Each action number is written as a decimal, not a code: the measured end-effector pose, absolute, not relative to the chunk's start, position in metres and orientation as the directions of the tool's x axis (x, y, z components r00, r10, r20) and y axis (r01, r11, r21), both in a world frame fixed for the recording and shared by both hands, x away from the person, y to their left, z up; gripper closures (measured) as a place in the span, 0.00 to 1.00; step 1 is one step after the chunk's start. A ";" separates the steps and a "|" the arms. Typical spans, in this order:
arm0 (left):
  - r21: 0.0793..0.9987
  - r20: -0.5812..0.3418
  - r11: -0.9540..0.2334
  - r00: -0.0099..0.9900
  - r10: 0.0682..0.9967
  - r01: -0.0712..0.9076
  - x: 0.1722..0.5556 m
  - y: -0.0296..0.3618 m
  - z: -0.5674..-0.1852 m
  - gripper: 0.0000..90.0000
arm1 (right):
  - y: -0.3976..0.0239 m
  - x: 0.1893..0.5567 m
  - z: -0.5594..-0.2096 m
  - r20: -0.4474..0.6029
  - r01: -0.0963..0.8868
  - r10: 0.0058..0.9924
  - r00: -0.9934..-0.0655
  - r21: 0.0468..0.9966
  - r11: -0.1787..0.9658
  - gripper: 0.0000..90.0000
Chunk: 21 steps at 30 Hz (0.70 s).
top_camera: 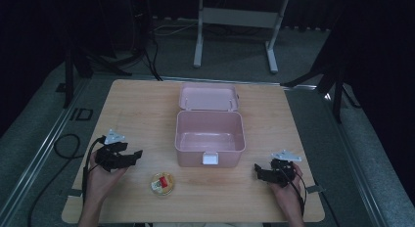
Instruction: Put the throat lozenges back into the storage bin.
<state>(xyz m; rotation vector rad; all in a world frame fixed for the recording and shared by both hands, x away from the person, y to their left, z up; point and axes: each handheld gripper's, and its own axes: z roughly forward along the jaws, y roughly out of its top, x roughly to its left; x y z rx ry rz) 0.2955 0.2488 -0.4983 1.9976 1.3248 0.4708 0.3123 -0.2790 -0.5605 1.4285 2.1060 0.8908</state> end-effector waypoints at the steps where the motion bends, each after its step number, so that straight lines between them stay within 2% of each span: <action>1: 0.709 -0.067 -0.252 0.418 0.906 0.659 0.295 0.248 -0.498 0.36 | -0.279 0.312 -0.561 -0.003 0.645 0.930 -0.368 0.719 0.258 0.14; 9: 0.701 -0.064 -0.270 0.435 0.898 0.660 0.294 0.241 -0.500 0.30 | -0.279 0.312 -0.561 -0.004 0.645 0.930 -0.368 0.719 0.258 0.14; 18: 0.690 -0.041 -0.293 0.439 0.897 0.662 0.293 0.233 -0.494 0.19 | -0.279 0.312 -0.561 -0.004 0.644 0.930 -0.368 0.720 0.258 0.14; 21: 0.689 -0.040 -0.303 0.451 0.891 0.658 0.293 0.232 -0.491 0.19 | -0.279 0.312 -0.561 -0.004 0.644 0.930 -0.368 0.720 0.258 0.14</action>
